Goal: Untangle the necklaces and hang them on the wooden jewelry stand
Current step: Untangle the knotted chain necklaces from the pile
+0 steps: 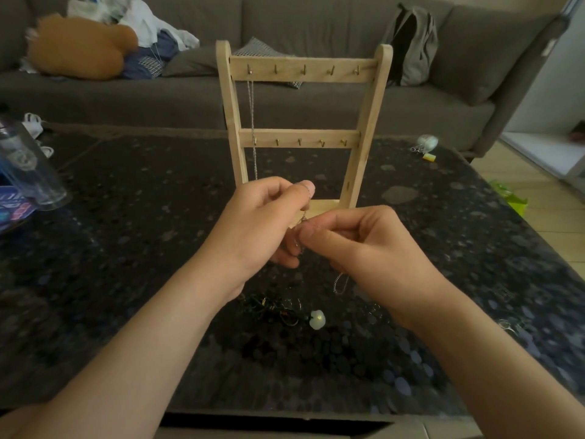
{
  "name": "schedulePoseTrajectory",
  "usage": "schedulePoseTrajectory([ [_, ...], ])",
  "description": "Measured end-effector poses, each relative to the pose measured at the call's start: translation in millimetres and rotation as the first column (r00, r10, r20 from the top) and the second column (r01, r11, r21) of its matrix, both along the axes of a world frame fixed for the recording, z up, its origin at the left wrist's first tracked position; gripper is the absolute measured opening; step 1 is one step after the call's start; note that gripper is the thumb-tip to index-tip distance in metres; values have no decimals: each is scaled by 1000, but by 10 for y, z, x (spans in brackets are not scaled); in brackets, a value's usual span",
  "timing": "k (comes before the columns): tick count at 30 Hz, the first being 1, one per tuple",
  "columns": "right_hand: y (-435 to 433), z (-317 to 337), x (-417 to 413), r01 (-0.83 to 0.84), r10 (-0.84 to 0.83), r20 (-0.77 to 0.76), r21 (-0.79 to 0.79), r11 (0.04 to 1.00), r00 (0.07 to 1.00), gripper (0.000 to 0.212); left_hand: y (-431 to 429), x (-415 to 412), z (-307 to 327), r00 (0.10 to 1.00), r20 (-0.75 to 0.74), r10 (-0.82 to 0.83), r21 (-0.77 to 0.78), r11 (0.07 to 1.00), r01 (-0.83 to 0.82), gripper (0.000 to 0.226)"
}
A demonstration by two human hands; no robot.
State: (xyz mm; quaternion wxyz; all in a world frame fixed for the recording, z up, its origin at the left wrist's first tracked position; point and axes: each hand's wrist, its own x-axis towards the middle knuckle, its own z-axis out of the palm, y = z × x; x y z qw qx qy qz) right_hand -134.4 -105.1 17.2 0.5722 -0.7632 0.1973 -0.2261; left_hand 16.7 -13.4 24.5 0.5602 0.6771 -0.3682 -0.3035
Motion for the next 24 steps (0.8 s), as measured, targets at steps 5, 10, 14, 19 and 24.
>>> schedulePoseTrajectory([
  [5,-21,-42,-20,78,-70,59,-149,986,996,9,-13,7,44,972,-233,-6,79,997,25,45],
  [10,-32,-45,-15,78,-71,58,-126,989,996,10,-3,-44,44,906,-421,-43,96,991,92,47],
  [14,-28,-38,-33,183,-181,27,-162,970,983,17,-4,-49,32,893,-450,-31,113,989,91,46],
  [19,-79,4,-34,264,-261,-114,10,964,959,28,-7,-38,30,896,-443,34,138,990,31,42],
  [24,-106,14,-17,266,-228,-182,228,937,957,31,-9,7,26,973,-222,58,171,985,-20,45],
])
